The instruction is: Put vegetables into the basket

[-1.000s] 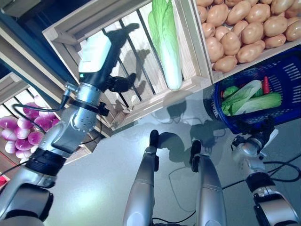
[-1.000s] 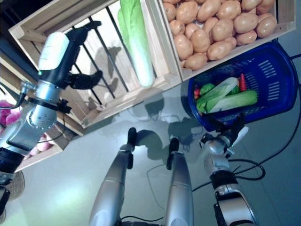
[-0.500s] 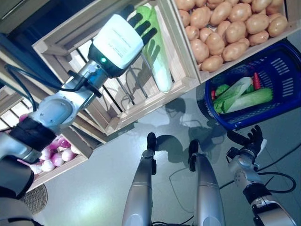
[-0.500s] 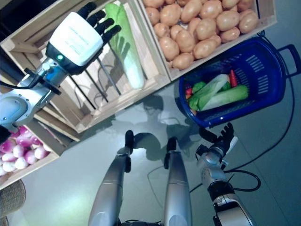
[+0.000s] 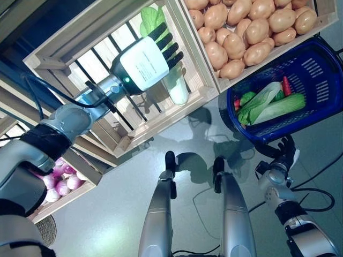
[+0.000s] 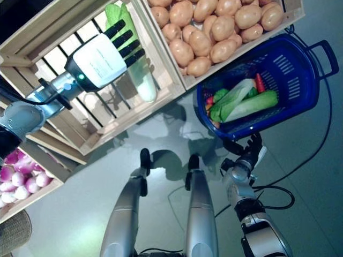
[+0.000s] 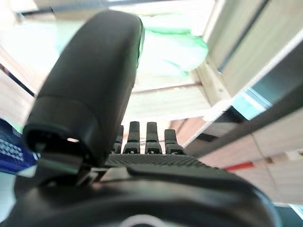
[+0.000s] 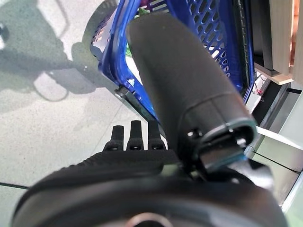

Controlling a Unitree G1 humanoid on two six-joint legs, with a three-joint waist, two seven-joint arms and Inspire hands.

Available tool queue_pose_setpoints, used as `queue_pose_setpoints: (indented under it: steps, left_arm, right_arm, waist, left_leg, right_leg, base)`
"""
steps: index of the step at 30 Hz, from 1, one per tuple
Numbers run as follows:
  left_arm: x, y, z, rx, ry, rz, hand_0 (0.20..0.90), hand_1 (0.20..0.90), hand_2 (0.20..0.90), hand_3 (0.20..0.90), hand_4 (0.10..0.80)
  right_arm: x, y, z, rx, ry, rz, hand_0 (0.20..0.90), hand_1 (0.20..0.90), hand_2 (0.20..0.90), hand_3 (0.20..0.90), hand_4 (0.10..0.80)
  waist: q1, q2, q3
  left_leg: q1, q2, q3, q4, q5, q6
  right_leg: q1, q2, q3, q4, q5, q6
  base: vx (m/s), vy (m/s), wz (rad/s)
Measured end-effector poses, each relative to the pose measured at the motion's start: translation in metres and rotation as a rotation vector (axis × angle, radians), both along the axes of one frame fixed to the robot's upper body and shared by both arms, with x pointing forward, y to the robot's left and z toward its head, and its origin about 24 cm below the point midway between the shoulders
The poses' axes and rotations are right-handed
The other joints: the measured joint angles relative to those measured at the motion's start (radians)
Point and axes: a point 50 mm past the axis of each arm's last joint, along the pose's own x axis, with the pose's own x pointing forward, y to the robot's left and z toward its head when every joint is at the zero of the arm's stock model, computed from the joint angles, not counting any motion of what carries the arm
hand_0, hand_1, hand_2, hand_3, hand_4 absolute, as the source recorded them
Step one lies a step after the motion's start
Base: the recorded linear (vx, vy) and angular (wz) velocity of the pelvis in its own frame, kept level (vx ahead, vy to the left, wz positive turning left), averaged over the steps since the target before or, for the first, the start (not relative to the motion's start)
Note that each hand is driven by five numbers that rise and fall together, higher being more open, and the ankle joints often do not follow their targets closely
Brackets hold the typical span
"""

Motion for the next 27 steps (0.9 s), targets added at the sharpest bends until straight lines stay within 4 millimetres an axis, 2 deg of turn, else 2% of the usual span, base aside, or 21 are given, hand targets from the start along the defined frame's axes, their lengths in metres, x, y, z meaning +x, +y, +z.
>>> queue_pose_setpoints:
  steps: [4,10,21,27]
  left_arm:
    - [0.005,0.010,-0.006,0.029,0.032,0.077,0.900,0.900,0.900,0.900,0.800]
    - [0.011,0.021,-0.005,0.040,0.003,0.156,0.900,0.900,0.900,0.900,0.800]
    - [0.012,0.032,0.001,0.064,-0.128,0.147,0.900,0.900,0.900,0.900,0.800]
    - [0.015,0.032,0.002,0.052,-0.168,0.128,0.900,0.900,0.900,0.900,0.800]
  right_arm:
    - [0.003,0.001,0.003,-0.001,-0.012,0.008,0.900,0.900,0.900,0.900,0.800]
    - [0.007,-0.003,0.012,-0.017,-0.040,0.027,0.900,0.900,0.900,0.900,0.800]
    - [0.011,0.005,0.026,-0.012,-0.108,0.066,0.900,0.900,0.900,0.900,0.800]
    - [0.012,0.008,0.029,-0.012,-0.124,0.081,0.900,0.900,0.900,0.900,0.800]
  waist:
    - [-0.016,0.000,0.000]
    - [-0.026,0.000,0.000]
    - [-0.049,0.000,0.000]
    - [-0.056,-0.002,0.000]
  left_leg:
    - [-0.006,0.000,0.001,-0.010,0.001,-0.001]
    - [-0.020,0.001,0.002,-0.009,0.001,-0.001]
    - [-0.065,0.005,0.010,0.014,-0.002,0.003]
    - [-0.092,0.014,0.026,0.062,-0.028,0.009]
  right_leg:
    - [-0.008,0.000,0.000,-0.003,0.000,0.000]
    - [-0.022,0.000,-0.001,-0.001,0.000,-0.001]
    - [-0.068,0.005,0.008,0.008,0.004,-0.002]
    - [-0.087,0.013,0.022,0.020,0.006,0.000]
  base:
    - [0.000,0.000,0.00]
    - [0.000,0.000,0.00]
    - [0.014,0.032,-0.01]
    - [0.037,0.042,-0.09]
